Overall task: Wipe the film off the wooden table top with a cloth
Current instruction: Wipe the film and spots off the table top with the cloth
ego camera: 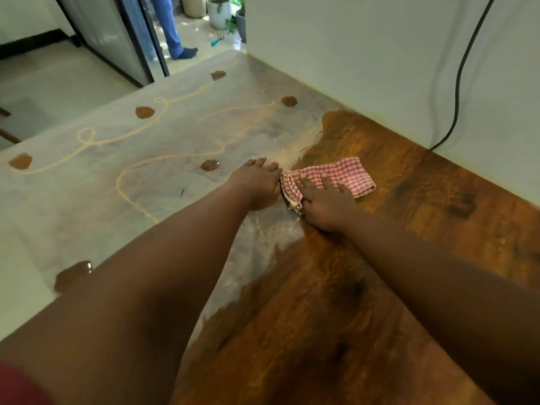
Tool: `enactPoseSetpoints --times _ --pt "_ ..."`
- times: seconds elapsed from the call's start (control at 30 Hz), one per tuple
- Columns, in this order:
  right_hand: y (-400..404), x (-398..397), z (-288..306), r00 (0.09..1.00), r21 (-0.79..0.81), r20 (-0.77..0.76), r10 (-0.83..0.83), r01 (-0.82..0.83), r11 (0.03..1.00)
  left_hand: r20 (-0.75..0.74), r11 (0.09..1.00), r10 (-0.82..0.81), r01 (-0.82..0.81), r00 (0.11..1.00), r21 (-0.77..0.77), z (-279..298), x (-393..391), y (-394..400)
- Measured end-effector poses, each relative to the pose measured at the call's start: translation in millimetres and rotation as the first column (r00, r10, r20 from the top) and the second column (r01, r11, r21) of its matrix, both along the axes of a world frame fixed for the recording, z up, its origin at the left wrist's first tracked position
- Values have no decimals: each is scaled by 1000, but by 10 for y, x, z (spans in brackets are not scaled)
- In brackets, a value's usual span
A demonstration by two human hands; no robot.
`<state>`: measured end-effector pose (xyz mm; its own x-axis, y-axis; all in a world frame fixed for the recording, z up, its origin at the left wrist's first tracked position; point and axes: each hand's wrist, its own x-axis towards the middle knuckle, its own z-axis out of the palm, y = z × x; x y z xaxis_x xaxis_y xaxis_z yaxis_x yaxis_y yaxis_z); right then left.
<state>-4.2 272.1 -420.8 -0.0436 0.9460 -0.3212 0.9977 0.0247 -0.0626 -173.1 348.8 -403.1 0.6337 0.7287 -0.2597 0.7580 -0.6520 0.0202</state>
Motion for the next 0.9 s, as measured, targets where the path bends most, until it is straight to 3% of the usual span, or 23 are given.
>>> enactPoseSetpoints --times 0.1,0.3,0.63,0.83,0.9 --pt "-206 254 34 999 -20 -22 35 -36 999 -50 1000 -8 8 999 -7 -2 -48 -118" --pt "-35 -43 82 986 -33 -18 -164 163 986 -25 995 51 -53 998 -88 -19 -168 -266" --pt "-508 -91 86 999 -7 -3 46 -46 999 -65 996 59 -63 996 -69 13 -253 -445" --pt "-240 -225 152 991 -66 -18 -129 128 990 -32 991 82 -85 996 -106 43 -323 -521" --pt "-246 -449 134 992 -53 -28 -120 119 992 -22 985 102 -104 995 -141 76 -317 -528"
